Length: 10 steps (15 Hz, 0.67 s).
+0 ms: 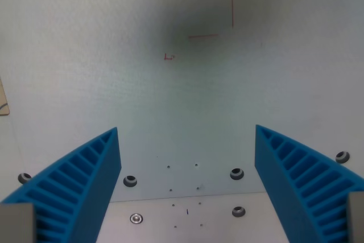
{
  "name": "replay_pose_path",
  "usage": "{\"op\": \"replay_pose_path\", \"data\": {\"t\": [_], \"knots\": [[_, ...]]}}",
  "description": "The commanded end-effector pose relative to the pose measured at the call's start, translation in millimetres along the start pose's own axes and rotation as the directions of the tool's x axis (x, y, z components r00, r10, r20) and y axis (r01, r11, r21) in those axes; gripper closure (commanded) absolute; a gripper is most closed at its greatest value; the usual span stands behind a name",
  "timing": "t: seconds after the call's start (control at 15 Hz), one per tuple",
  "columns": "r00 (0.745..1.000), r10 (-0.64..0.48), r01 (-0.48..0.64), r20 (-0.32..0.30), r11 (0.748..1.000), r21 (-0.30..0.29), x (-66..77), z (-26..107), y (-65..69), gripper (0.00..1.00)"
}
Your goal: Move in base positive z
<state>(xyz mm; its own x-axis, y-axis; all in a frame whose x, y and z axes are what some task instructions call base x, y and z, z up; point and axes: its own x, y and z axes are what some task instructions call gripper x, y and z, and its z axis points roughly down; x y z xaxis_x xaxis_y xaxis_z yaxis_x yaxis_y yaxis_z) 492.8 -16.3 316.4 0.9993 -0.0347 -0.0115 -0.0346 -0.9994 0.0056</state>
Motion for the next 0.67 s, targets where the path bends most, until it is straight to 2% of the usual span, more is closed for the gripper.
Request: {"op": "replay_pose_path", "data": {"t": [0.07, 0.67], "knots": [[1.000, 0.001, -0.001, -0.004, 1.000, 0.000, -0.1, -6.8, 0.3, 0.00], [1.000, 0.001, -0.001, -0.004, 1.000, 0.000, -0.4, -51.8, 0.8, 0.00]]}}
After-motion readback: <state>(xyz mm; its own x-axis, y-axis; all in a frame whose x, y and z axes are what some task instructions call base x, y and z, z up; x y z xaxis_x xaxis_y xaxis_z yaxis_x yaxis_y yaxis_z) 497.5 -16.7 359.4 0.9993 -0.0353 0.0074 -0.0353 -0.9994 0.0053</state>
